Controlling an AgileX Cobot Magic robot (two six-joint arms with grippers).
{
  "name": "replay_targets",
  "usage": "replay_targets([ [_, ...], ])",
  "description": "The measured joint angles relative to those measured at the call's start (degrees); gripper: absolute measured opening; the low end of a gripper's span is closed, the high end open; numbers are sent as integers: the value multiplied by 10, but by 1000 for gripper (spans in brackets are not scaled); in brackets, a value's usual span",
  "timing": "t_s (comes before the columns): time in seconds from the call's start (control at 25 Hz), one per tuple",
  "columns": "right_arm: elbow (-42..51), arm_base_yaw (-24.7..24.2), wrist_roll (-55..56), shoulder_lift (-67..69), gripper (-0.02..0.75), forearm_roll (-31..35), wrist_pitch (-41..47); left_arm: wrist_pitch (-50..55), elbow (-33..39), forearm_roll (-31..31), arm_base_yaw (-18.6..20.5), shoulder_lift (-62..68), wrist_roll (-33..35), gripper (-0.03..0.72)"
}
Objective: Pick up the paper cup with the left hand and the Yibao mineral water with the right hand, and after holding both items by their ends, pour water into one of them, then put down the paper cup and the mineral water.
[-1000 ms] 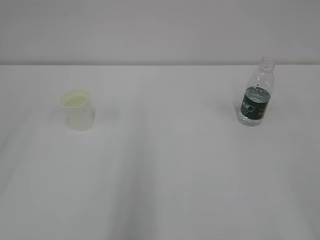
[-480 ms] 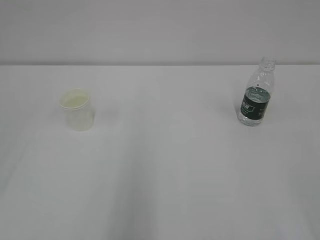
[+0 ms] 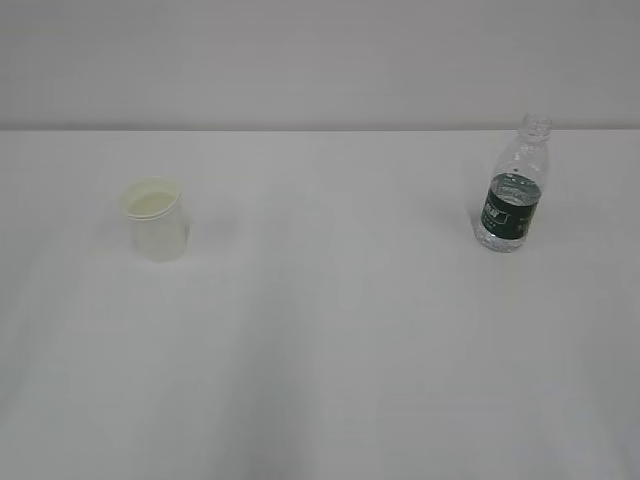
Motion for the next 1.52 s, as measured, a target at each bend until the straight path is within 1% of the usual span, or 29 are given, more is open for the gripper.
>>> replay_targets([
  [0.16, 0, 0, 0, 0, 591, 1, 0, 33, 0, -44, -2, 0, 34, 588],
  [0.4, 0, 0, 0, 0, 591, 1, 0, 49, 0, -81, -2, 0, 45, 588],
  [0.76, 0, 0, 0, 0, 590, 1, 0, 59, 3, -93, -2, -11, 47, 587],
  [0.96, 0, 0, 0, 0, 590, 1, 0, 50, 39, -96, -2, -66, 47, 565],
  [1.24, 0, 0, 0, 0, 591, 1, 0, 47, 65, -94, -2, -168, 47, 527],
  [1.52, 0, 0, 0, 0, 591, 1, 0, 50, 93, -93, -2, -233, 48, 522],
])
